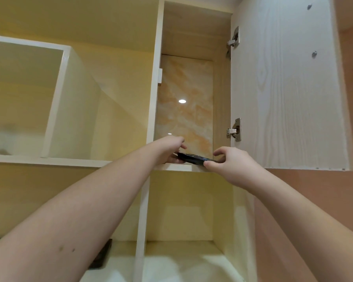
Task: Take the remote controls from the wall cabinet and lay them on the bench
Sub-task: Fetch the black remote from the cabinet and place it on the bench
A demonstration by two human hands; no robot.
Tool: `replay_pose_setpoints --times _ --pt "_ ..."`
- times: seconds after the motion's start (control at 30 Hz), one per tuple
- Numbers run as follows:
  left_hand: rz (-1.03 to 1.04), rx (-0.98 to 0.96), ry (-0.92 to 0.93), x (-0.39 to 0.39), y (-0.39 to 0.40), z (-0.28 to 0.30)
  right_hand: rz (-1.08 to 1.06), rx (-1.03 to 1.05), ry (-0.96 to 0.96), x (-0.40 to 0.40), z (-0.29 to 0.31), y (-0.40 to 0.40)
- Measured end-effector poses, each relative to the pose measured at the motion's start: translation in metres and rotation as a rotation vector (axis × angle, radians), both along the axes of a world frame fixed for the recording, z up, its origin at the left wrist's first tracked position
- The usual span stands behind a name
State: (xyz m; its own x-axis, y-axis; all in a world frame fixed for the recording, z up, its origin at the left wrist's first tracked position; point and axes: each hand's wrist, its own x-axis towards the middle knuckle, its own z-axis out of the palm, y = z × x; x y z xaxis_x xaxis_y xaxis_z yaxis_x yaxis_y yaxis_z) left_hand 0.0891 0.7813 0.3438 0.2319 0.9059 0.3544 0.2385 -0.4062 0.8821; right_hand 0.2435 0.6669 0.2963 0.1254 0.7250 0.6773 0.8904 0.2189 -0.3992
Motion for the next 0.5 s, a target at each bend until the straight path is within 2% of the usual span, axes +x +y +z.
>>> replay_pose_setpoints --times 0.2,0.4,0.5 --pt "-0.115 -0.045 -0.048 -0.011 -0.013 0.003 0.045 0.062 0.087 0.000 -0.011 -0.022" --pt "-0.319 -0.044 -0.053 -0.052 -0.050 -0.009 0.093 0.095 0.120 -0.006 -0.035 -0.061" --pt "-0.426 -0.080 -0.134 -0.075 -0.067 -0.022 0.111 0.112 0.137 -0.013 -0.050 -0.078"
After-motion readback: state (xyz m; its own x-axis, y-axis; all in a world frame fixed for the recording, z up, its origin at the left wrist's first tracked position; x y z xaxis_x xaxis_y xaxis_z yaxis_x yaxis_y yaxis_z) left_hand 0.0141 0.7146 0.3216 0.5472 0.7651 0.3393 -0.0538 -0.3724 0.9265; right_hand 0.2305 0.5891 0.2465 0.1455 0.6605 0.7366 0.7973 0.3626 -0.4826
